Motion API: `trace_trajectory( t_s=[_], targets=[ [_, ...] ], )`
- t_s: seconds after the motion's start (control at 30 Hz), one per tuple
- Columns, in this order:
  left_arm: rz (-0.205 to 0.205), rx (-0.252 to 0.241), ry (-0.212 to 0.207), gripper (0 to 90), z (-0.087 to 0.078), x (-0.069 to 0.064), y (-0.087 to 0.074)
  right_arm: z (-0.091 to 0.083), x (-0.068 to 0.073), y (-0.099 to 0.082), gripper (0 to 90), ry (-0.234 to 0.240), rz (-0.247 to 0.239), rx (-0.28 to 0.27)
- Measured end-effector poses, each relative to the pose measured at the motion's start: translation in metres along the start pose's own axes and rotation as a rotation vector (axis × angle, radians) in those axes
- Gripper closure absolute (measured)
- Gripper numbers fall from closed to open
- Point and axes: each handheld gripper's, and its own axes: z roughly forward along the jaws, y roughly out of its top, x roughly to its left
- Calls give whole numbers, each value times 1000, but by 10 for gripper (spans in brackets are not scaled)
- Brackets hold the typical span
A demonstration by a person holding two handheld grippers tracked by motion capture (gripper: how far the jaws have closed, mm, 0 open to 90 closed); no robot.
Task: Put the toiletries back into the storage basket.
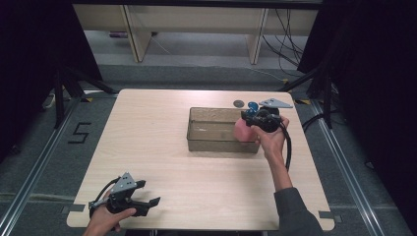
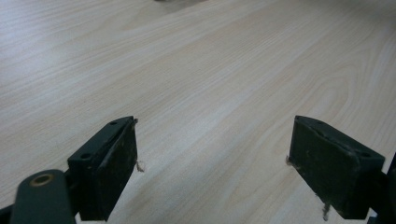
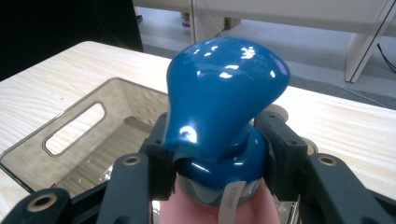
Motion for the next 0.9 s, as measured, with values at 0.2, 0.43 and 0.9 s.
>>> trace_trajectory(
  t_s=[0.2, 0.43, 0.9],
  targets=[
    [-7, -9, -13, 148, 1, 0, -1, 0, 2, -4, 532, -2, 31, 11],
    [-12, -15, -9, 149, 1, -1, -1, 2, 0, -9, 532, -3, 12, 17],
    [-10, -18, -18, 148, 1, -1, 0, 4, -1, -17, 532, -1, -11, 35]
  ],
)
